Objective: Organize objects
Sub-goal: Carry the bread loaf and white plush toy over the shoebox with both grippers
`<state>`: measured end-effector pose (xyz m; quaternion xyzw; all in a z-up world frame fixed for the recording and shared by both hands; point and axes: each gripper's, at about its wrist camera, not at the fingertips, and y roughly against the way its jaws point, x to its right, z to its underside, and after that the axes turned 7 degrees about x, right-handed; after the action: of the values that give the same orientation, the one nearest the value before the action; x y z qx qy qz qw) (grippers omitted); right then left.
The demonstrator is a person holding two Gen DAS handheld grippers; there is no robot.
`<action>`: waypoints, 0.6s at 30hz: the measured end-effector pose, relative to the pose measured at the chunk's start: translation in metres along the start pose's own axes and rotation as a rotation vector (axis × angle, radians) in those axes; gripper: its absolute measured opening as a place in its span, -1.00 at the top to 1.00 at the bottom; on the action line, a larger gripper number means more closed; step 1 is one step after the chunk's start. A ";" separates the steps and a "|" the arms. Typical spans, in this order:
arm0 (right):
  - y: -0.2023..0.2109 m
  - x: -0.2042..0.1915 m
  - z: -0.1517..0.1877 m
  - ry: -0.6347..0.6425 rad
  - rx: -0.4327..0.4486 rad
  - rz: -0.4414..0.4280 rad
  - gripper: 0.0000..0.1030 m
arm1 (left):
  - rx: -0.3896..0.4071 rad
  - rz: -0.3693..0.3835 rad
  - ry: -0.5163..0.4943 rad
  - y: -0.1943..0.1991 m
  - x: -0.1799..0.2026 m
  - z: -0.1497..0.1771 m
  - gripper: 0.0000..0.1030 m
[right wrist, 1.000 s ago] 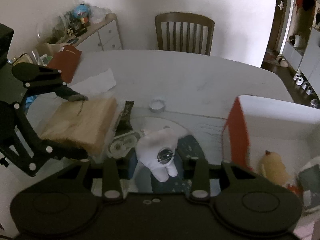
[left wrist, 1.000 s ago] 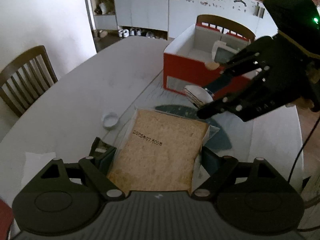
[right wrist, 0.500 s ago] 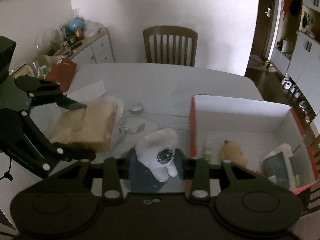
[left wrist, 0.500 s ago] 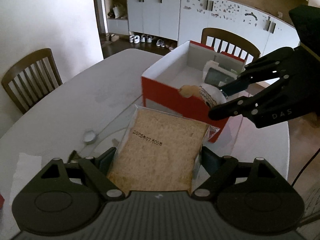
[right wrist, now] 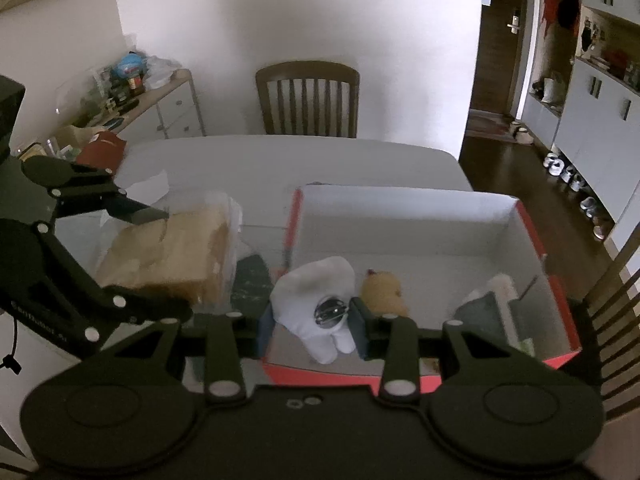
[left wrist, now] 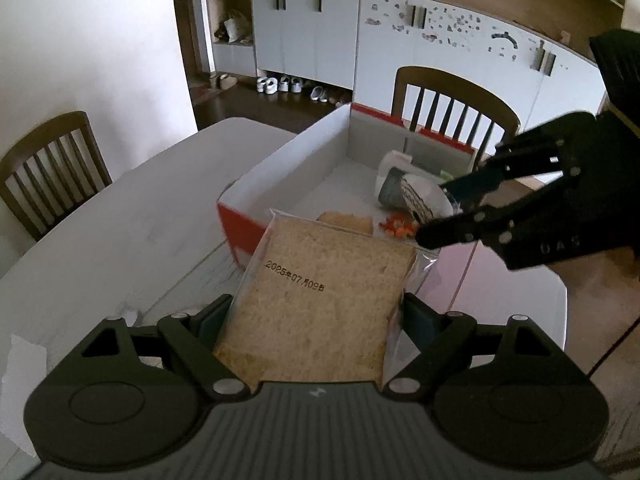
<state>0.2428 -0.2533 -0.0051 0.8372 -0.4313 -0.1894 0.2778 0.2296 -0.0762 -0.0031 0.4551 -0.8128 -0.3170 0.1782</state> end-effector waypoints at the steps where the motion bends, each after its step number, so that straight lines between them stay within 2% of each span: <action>1: 0.001 0.005 0.001 -0.001 0.000 0.003 0.26 | 0.002 -0.003 0.004 -0.004 0.003 -0.004 -0.71; 18: -0.018 0.085 0.015 -0.031 -0.029 0.064 0.26 | -0.005 -0.088 0.124 -0.091 0.031 -0.070 -0.71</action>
<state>0.2929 -0.3192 -0.0347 0.8159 -0.4594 -0.1995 0.2889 0.3111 -0.1622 -0.0136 0.5086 -0.7787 -0.2976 0.2153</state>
